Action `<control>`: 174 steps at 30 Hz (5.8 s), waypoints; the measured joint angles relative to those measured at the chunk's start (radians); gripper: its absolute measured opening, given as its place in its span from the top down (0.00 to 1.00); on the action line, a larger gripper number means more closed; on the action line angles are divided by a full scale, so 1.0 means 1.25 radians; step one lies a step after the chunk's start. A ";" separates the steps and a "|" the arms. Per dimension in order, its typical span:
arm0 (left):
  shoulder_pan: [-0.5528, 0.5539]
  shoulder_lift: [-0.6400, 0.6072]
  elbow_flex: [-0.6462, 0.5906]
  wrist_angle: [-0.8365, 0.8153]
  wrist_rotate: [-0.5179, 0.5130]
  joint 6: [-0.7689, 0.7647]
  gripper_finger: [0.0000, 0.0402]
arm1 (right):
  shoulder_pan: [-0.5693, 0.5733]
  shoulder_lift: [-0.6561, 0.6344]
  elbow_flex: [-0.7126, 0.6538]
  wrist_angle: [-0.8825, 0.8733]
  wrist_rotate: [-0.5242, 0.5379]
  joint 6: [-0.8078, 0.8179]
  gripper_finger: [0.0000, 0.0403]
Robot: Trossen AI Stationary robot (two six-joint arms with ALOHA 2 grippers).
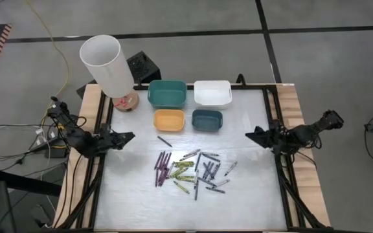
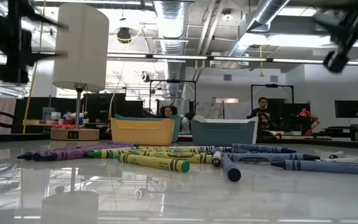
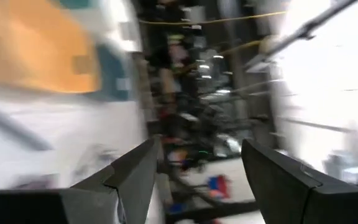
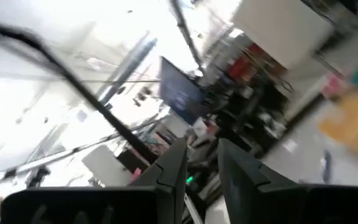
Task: Sort crayons
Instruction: Put the black crayon into the blue bin
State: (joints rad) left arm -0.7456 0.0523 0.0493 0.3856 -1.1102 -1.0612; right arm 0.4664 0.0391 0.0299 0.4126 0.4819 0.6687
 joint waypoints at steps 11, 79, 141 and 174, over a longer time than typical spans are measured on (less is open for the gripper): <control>0.000 0.013 0.176 0.167 0.041 0.473 0.44 | -0.002 0.197 0.369 -0.317 0.037 -0.309 0.75; 0.000 0.288 0.461 -0.529 -0.017 0.234 0.44 | 0.040 0.885 0.555 -0.944 -0.297 -0.481 0.60; 0.000 0.288 0.461 -0.550 -0.018 0.196 0.44 | -0.056 1.156 0.645 -0.778 -0.342 -0.423 0.99; 0.000 0.288 0.461 -0.555 -0.031 0.145 0.44 | -0.512 1.176 0.842 -0.762 -0.228 -0.355 1.00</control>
State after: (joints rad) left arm -0.7452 0.4122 0.6250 -0.3083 -1.1489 -0.8804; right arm -0.1738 1.5085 1.0821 -0.5405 0.1965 0.2249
